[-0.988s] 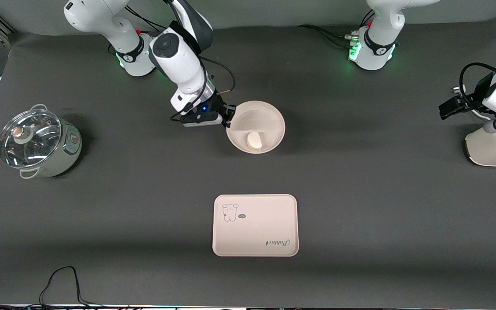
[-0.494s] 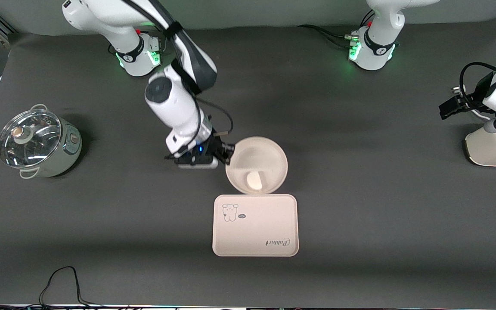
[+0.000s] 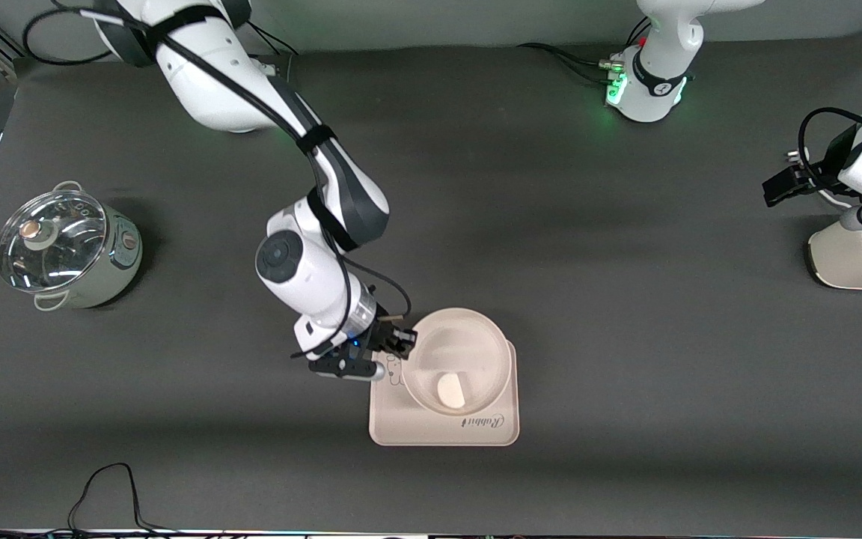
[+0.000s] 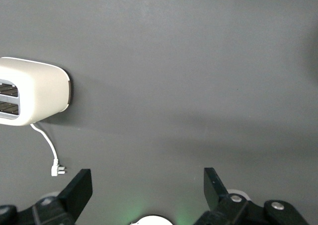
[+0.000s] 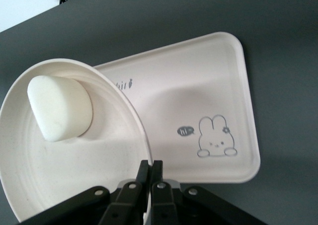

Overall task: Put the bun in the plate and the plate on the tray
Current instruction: 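Lift and carry the plate with the right gripper onto the tray, then lower the plate onto the tray and open the right gripper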

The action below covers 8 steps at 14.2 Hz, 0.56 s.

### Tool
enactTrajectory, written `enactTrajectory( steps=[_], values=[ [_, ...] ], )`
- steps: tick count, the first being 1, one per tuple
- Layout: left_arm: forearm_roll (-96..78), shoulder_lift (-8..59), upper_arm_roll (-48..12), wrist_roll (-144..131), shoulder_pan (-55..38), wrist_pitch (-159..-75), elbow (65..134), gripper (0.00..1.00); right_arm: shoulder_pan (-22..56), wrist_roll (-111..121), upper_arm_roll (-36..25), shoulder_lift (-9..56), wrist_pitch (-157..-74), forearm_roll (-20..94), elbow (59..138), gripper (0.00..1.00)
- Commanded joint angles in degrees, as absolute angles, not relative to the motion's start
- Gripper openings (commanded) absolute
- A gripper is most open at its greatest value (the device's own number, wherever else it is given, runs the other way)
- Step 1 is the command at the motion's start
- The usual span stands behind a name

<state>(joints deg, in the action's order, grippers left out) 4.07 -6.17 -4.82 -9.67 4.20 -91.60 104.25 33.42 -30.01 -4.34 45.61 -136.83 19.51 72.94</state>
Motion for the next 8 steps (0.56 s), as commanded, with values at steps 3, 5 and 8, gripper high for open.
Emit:
enactTrajectory(
  steps=[3, 5, 8],
  values=[
    [4.0, -7.1, -5.1, -9.5, 4.2, -89.6, 103.9, 1.00, 33.0, -28.7, -4.4, 54.2, -140.4, 21.3, 66.4, 0.00],
    [4.0, -7.0, -5.1, -9.5, 4.2, -89.6, 103.9, 1.00, 33.0, -28.5, -4.4, 56.1, -141.8, 21.4, 66.6, 0.00],
    [4.1, -7.0, -5.2, -9.5, 4.2, -89.7, 103.9, 1.00, 33.0, -28.4, -4.4, 58.3, -144.4, 21.4, 66.7, 0.00]
  ],
)
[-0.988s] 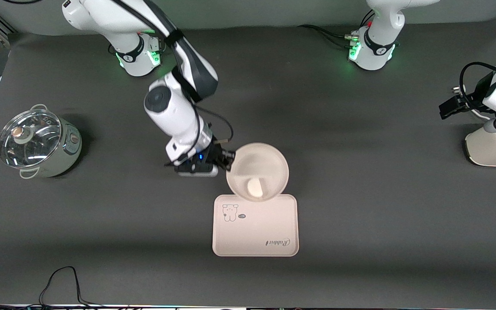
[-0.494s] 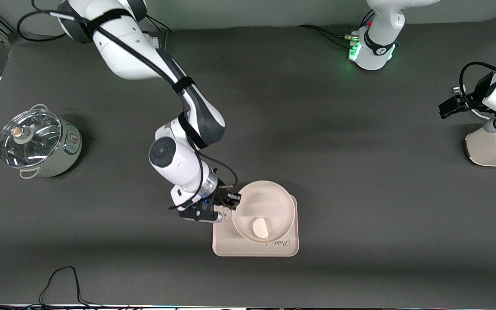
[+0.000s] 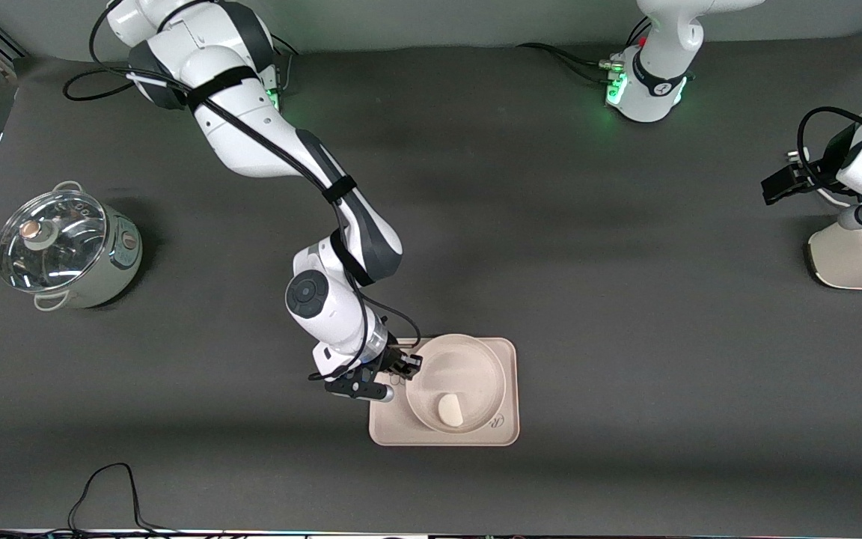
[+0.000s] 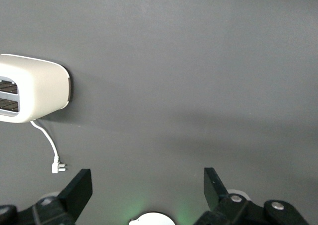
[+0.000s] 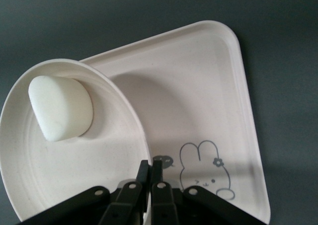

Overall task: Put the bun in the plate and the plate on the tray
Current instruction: 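Lower the plate onto the tray and open the right gripper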

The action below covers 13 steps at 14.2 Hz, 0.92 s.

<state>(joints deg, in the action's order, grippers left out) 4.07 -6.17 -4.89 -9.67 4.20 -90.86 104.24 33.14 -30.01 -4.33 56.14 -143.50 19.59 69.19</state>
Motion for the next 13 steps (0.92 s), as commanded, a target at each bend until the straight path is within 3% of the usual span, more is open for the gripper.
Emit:
enactTrajectory(
  steps=[1, 4, 5, 6, 7, 8, 10, 13],
  values=[
    [4.0, -6.9, -5.1, -9.5, 4.2, -89.8, 103.9, 1.00, 33.0, -28.4, -4.4, 58.8, -144.4, 21.4, 66.7, 0.00],
    [4.0, -6.8, -5.1, -9.5, 4.2, -90.3, 103.9, 1.00, 33.0, -28.5, -4.4, 59.6, -144.4, 21.4, 66.8, 0.00],
    [4.0, -6.6, -5.2, -9.5, 4.1, -90.6, 103.9, 1.00, 33.0, -28.5, -4.4, 59.6, -144.4, 21.5, 67.2, 0.06],
    [4.0, -6.4, -5.2, -9.6, 4.0, -90.7, 103.9, 1.00, 33.0, -28.8, -4.3, 59.5, -144.3, 21.5, 67.2, 0.23],
    [4.0, -6.3, -5.4, -9.8, 4.0, -90.8, 103.8, 1.00, 33.0, -29.0, -4.3, 59.2, -144.1, 21.5, 67.2, 0.70],
    [4.0, -6.3, -5.4, -10.0, 4.0, -90.8, 103.8, 1.00, 33.0, -29.0, -4.3, 58.7, -143.9, 21.5, 67.1, 1.00],
    [4.0, -6.3, -5.4, -10.0, 4.0, -90.8, 103.6, 1.00, 32.9, -29.3, -4.4, 56.6, -141.5, 21.5, 67.6, 1.00],
    [4.0, -6.2, -5.4, -10.0, 4.0, -90.6, 103.4, 1.00, 32.3, -29.3, -5.4, 51.3, -131.4, 20.7, 67.7, 1.00]
  ],
)
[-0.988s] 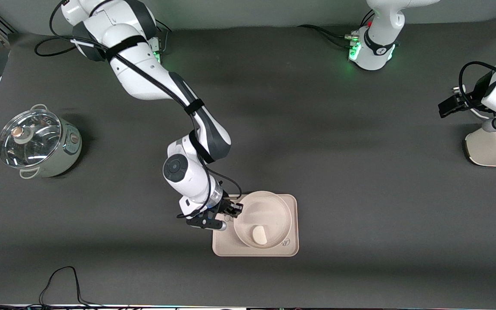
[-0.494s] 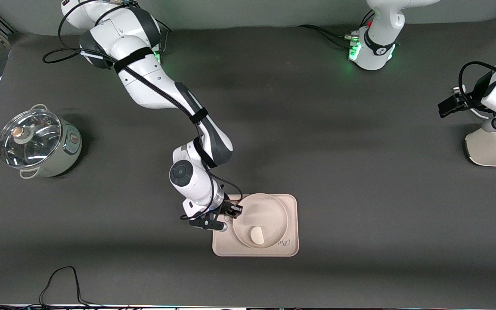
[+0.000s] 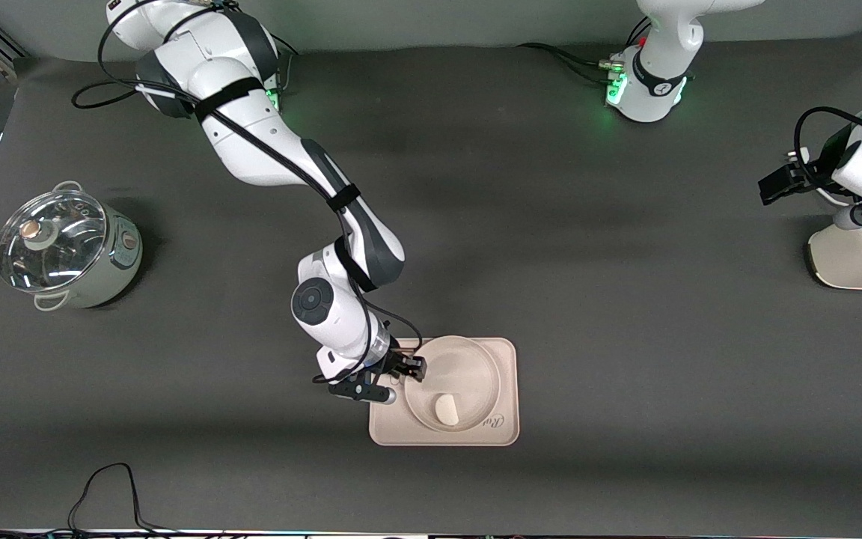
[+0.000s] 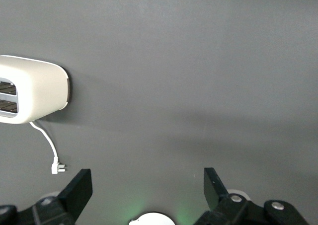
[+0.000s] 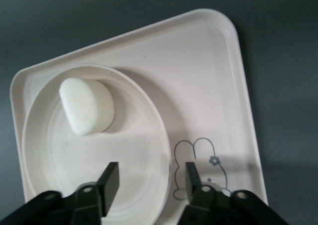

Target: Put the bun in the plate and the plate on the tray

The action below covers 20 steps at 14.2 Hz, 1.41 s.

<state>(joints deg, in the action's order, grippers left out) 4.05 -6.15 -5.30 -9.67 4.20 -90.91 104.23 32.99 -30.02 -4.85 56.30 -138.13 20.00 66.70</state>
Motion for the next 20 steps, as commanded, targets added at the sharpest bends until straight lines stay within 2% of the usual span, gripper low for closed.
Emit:
enactTrajectory(
  steps=[1, 5, 8, 11, 15, 17, 20],
  values=[
    [4.0, -6.2, -5.4, -10.2, 4.0, -90.5, 103.2, 1.00, 32.3, -29.3, -6.3, 49.0, -126.8, 20.6, 67.6, 1.00],
    [4.0, -6.2, -5.9, -10.4, 4.0, -90.0, 102.7, 1.00, 31.5, -28.5, -8.6, 37.0, -108.8, 19.2, 69.2, 1.00],
    [4.0, -6.2, -5.9, -10.3, 4.1, -90.1, 102.5, 1.00, 27.2, -27.8, -7.2, 22.0, -103.6, 12.7, 80.6, 1.00],
    [4.0, -6.2, -5.9, -10.4, 4.1, -90.0, 102.2, 1.00, 17.3, -17.8, -2.0, 9.5, -97.9, 9.2, 88.8, 1.00],
    [1.9, -6.2, -5.9, -10.4, 4.3, -90.6, 102.1, 1.00, 9.2, -3.7, -2.0, 3.9, -91.9, 4.5, 91.0, 1.00],
    [1.1, -6.9, -5.5, -10.2, 4.6, -90.2, 101.3, 1.00, 7.7, -0.2, -2.7, 2.0, -91.8, 2.4, 92.5, 1.00],
    [1.1, -7.7, -5.1, -9.5, 4.8, -89.7, 100.6, 1.00, 7.3, 3.2, -6.9, 0.2, -91.4, 1.9, 94.0, 1.00]
  ],
)
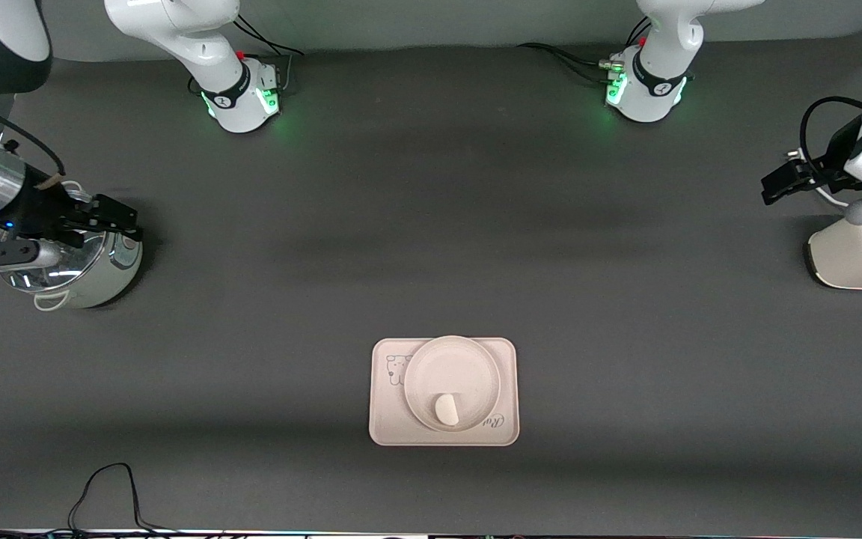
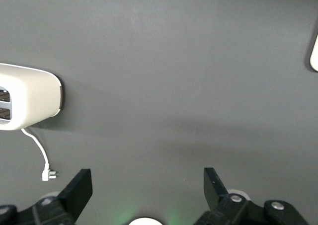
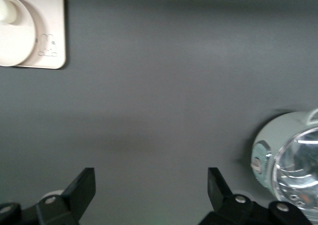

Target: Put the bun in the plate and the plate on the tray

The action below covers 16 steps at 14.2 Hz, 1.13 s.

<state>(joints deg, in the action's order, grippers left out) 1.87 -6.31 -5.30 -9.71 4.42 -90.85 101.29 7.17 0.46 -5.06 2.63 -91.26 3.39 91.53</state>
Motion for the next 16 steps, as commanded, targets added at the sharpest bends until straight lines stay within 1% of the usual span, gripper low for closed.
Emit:
enactTrajectory(
  steps=[1, 5, 7, 9, 11, 12, 13, 15, 16],
  values=[
    [1.5, -7.6, -5.1, -9.3, 4.8, -89.6, 100.3, 1.00, 7.3, 3.3, -7.5, 0.0, -91.4, 1.0, 94.0, 1.00],
    [1.1, -6.4, -5.6, -10.3, 4.1, -89.5, 99.6, 1.00, 7.2, 3.2, -7.9, -1.2, -91.1, -0.2, 94.2, 1.00],
    [1.0, -3.4, -6.5, -10.3, 1.7, -90.2, 97.5, 1.00, 7.3, 3.1, -7.9, -1.2, -91.1, -0.8, 94.2, 1.00],
    [0.9, 2.0, -7.3, -11.3, -2.2, -90.4, 92.7, 1.00, 7.3, 2.9, -8.0, -1.2, -91.0, -0.8, 94.2, 1.00],
    [1.0, 7.9, -8.1, -17.9, -5.5, -90.4, 86.6, 1.00, 7.3, 2.9, -8.0, -1.1, -91.0, -0.8, 94.2, 1.00],
    [1.1, 10.1, -8.3, -19.5, -6.8, -90.4, 84.0, 1.00, 7.2, 3.0, -8.0, -1.1, -91.0, -0.8, 94.1, 1.00],
    [0.9, 11.6, -8.3, -19.5, -7.0, -90.5, 82.9, 1.00, 7.2, 3.1, -8.0, -1.1, -91.0, -0.8, 94.1, 1.00],
    [1.0, 11.4, -8.2, -19.3, -6.0, -89.9, 83.2, 1.00, 7.0, 3.1, -8.0, -0.7, -91.0, -0.8, 93.9, 1.00],
    [1.1, 10.2, -7.7, -18.6, -5.1, -88.8, 83.9, 1.00, 7.0, 3.1, -8.1, -0.5, -91.0, -0.8, 93.8, 1.00]
  ],
)
